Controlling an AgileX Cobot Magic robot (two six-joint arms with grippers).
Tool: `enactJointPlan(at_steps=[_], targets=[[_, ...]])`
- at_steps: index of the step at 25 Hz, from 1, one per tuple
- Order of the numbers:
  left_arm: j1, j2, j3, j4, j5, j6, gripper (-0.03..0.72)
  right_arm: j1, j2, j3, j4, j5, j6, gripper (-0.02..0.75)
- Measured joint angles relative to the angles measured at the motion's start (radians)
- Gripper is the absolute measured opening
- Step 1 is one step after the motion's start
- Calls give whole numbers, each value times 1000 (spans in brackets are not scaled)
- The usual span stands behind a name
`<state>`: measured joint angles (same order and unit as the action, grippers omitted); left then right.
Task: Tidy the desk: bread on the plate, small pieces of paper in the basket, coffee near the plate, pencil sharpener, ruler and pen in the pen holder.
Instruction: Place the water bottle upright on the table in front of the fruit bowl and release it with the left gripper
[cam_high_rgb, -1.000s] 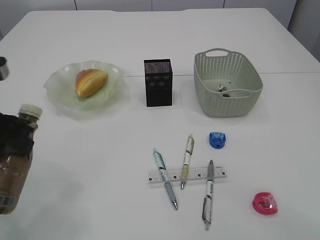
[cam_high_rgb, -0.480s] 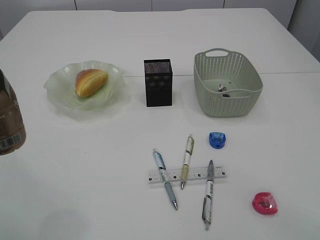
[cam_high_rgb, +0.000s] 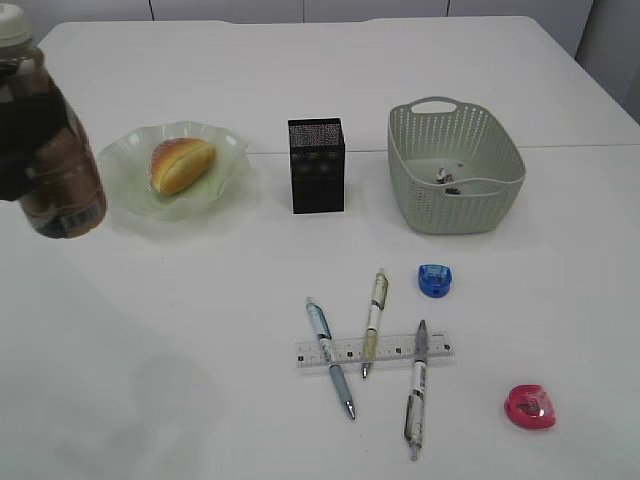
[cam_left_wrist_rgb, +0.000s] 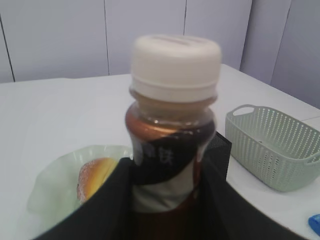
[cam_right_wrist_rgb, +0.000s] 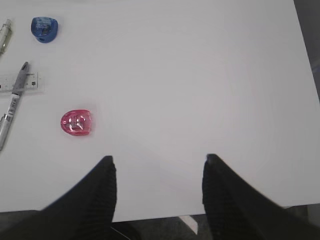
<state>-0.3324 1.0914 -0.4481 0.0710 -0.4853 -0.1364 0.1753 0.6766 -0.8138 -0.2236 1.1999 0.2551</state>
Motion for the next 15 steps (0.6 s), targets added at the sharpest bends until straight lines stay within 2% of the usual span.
enactJointPlan(at_steps=[5,8,11,15], targets=[[0,299,0,2,-360,90,237,0,0,0,-4,0,0,436],[9,484,-2,-54,-544,111,237,0,0,0,-4,0,0,436],[14,634,-10,-138,-597,113,237,0,0,0,-4,1,0,436],[22,767,-52,-180,-592,115,237,0,0,0,-4,1,0,436]])
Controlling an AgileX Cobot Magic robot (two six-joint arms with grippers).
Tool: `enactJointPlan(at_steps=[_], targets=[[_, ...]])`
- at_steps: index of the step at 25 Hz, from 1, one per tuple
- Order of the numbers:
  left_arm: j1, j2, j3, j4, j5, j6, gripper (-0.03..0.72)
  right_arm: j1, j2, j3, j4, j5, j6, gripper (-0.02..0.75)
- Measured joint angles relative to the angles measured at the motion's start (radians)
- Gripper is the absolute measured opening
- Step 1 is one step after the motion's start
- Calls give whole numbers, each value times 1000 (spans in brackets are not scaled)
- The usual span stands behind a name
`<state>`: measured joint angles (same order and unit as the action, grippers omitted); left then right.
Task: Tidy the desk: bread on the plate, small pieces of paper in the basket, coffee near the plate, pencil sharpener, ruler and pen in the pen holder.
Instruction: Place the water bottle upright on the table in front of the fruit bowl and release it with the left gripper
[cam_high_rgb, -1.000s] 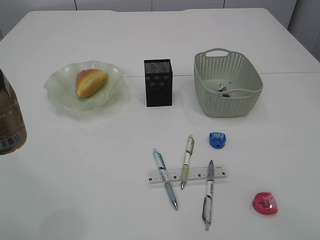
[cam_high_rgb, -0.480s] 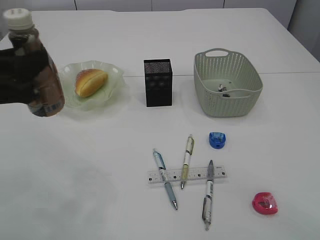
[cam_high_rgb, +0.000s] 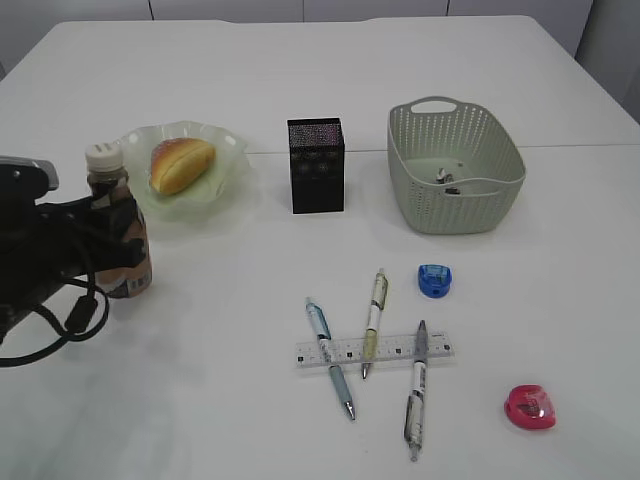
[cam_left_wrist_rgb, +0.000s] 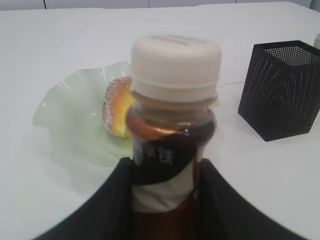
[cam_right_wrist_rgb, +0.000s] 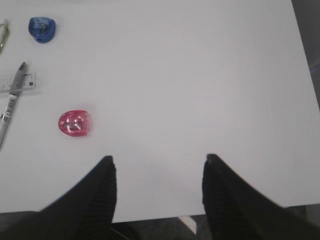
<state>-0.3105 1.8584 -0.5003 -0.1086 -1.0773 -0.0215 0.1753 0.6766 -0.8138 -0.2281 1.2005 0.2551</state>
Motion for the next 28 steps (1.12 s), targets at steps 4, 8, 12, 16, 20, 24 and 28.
enactJointPlan(at_steps=[4,8,12,16,20,24,28], targets=[[0,60,-68,2,-4,0,237,0,0,0,-8,0,0,436],[0,97,-131,2,-15,0,237,0,0,0,-16,0,0,436],[0,146,-164,2,-26,0,237,0,0,0,-23,0,0,436],[0,186,-167,0,-30,0,237,0,0,0,-23,0,0,436],[0,199,-169,0,-48,0,237,0,0,0,-23,0,0,436],[0,203,-171,-2,-56,0,237,0,0,0,-23,-2,0,436],[0,203,-171,-4,-58,0,255,0,0,0,-23,-2,0,436]])
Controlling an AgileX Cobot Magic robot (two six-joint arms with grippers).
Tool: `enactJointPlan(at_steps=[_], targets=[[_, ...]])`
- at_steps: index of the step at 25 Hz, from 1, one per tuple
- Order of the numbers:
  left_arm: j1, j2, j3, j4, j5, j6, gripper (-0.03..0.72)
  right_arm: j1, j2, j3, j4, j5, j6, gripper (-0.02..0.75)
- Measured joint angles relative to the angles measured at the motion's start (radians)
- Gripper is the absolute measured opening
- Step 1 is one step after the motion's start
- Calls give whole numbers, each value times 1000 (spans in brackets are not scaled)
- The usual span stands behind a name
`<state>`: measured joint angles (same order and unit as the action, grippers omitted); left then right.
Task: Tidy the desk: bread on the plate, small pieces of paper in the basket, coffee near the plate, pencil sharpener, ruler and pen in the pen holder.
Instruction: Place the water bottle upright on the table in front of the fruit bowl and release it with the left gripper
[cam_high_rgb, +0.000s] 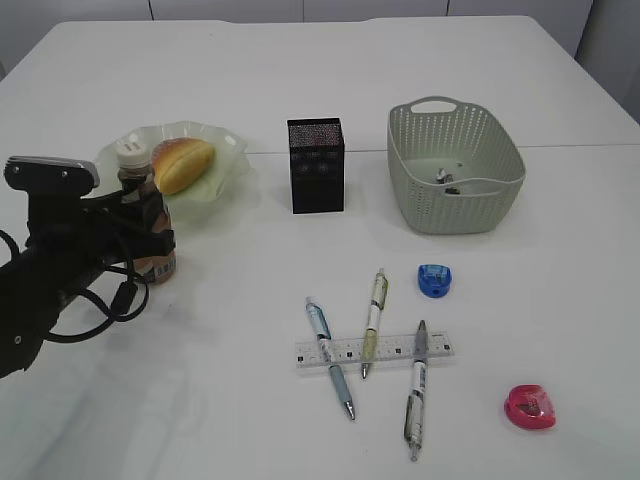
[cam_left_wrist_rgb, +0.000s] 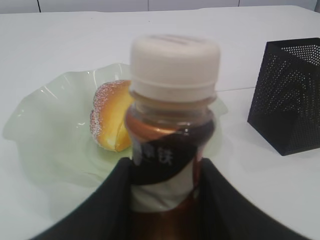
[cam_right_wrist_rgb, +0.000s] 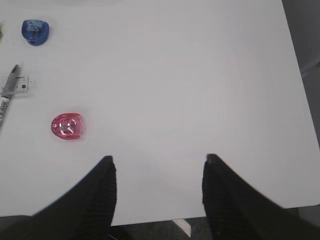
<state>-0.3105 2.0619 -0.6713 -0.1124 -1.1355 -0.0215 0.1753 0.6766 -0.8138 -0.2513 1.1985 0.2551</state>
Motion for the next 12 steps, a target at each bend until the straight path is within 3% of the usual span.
enactJointPlan(at_steps=[8,12], targets=[[0,0,0,-2,0,0,433,0,0,0,-3,-4,0,436],[0,2,0,-2,-2,0,462,0,0,0,-3,-7,0,436]])
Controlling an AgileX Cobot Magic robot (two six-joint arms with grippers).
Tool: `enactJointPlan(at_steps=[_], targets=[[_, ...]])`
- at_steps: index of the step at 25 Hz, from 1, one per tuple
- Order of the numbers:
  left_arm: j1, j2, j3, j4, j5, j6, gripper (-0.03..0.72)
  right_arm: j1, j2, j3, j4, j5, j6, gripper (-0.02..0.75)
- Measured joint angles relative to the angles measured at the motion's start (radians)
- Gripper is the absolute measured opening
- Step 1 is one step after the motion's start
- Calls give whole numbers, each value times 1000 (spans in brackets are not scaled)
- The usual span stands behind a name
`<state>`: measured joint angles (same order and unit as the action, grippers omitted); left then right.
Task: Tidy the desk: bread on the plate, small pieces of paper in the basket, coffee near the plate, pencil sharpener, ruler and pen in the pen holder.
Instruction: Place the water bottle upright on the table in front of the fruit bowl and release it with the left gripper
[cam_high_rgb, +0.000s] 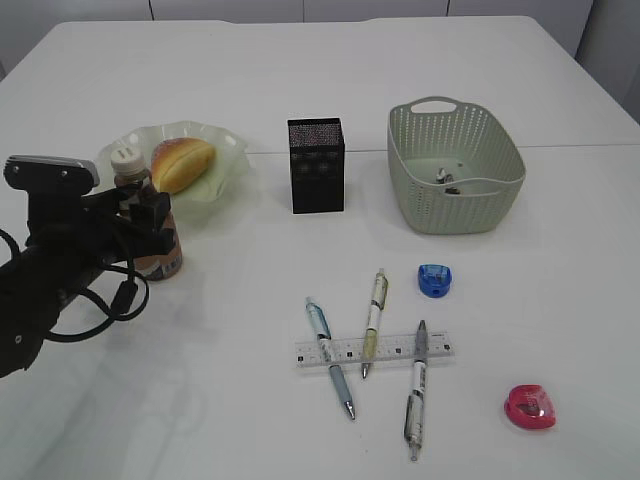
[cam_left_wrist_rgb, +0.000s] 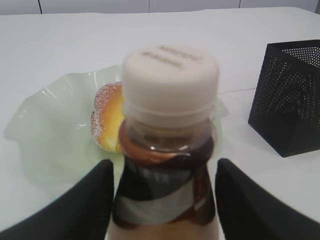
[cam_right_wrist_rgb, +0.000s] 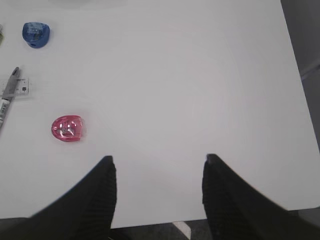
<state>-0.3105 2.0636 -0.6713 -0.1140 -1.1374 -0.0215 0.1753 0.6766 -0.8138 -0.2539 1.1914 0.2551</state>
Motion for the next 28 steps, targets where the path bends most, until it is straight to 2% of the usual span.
enactJointPlan(at_steps=[12,19,28], targets=[[-29,-62,0,-8,0,0,466,0,0,0,-2,-2,0,436],[-31,-116,0,-48,0,27,466,0,0,0,-2,-2,0,436],[-31,-261,0,-45,2,36,466,0,0,0,-2,-2,0,436]])
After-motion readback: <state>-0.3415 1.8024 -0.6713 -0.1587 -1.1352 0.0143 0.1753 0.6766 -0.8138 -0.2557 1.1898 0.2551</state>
